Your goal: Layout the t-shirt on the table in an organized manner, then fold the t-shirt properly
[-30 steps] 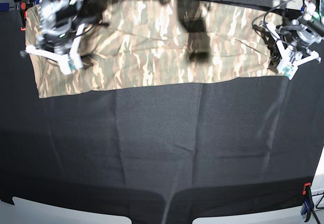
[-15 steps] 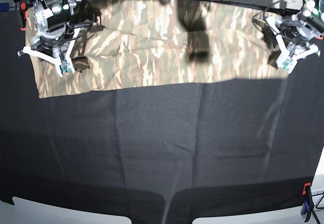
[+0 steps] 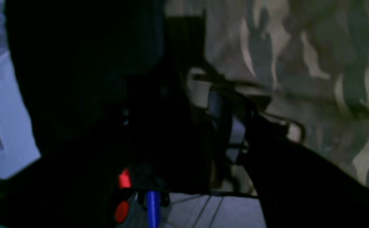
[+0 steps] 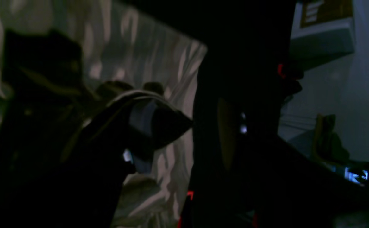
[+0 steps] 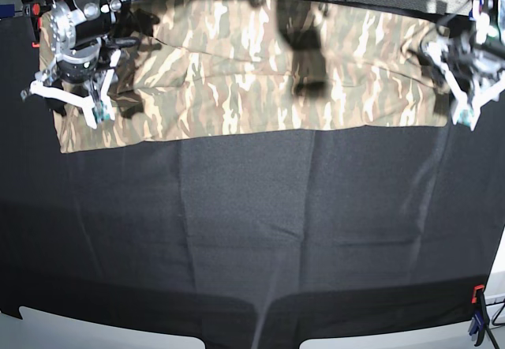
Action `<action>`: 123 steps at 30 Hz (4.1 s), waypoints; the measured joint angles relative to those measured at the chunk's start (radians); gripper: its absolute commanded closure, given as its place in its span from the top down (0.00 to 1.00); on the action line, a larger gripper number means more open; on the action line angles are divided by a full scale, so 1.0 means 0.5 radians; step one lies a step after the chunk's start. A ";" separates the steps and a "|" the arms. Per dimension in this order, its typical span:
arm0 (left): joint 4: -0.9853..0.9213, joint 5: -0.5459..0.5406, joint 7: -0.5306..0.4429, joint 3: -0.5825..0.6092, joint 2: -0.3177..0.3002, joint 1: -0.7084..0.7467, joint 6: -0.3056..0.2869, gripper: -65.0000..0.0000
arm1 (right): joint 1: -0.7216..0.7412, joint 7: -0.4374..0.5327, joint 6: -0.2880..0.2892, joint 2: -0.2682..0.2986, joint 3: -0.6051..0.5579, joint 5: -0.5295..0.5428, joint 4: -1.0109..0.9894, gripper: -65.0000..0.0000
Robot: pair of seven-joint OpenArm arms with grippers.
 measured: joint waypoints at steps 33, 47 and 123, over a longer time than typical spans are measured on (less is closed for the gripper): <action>-0.211 -0.455 -0.313 -0.127 -0.155 -0.039 0.082 0.48 | -0.008 0.008 0.074 -0.156 0.681 1.003 0.369 0.47; -0.679 -1.528 -0.193 -0.546 -0.155 -0.039 -0.678 0.48 | -0.011 -0.401 1.633 -0.473 1.322 2.851 0.100 0.47; -1.626 -1.519 0.195 -0.554 -0.307 -0.936 -0.863 0.00 | -0.155 -0.388 1.627 -0.483 1.404 3.218 0.040 0.47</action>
